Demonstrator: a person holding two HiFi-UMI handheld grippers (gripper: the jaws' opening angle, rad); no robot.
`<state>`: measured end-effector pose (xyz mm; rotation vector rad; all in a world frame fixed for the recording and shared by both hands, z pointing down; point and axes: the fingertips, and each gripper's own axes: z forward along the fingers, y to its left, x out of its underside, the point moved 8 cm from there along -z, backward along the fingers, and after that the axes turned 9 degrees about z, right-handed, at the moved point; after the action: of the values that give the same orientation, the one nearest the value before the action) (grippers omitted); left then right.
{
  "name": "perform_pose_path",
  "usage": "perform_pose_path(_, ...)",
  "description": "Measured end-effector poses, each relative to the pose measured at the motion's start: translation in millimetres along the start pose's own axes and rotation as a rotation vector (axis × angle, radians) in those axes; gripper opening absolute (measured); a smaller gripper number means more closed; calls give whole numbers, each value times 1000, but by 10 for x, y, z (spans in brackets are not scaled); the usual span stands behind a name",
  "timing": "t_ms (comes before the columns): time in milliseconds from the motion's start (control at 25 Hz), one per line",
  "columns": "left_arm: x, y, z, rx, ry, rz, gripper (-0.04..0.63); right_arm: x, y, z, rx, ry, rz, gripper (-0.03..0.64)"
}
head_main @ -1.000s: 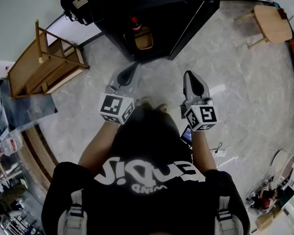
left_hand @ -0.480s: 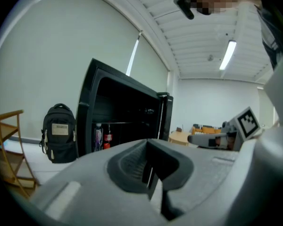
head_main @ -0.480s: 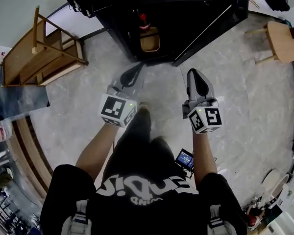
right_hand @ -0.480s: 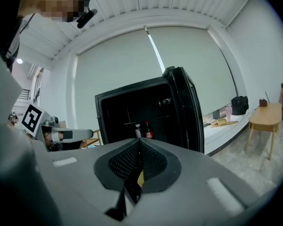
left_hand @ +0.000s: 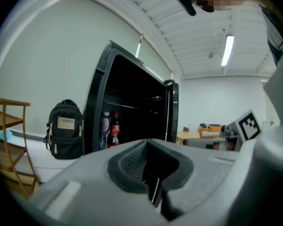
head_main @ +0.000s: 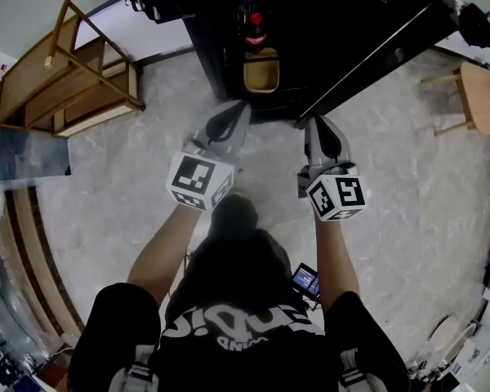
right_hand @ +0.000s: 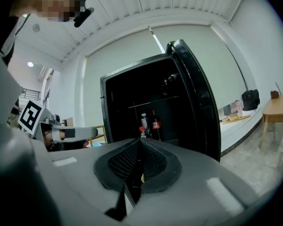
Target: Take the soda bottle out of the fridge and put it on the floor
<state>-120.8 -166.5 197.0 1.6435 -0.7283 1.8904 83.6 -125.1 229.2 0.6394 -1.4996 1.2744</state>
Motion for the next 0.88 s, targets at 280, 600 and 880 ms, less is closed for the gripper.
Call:
perform_pose_path(280, 395, -18, 39, 5, -14, -3, 2, 424, -94, 303, -27, -4, 54, -3)
perform_pose_path(600, 664, 15, 39, -6, -12, 17, 2, 508, -112, 701, -112, -10, -68, 140)
perform_pose_path(880, 1127, -29, 160, 5, -32, 27, 2, 834, -284, 1154, -185, -1, -85, 487)
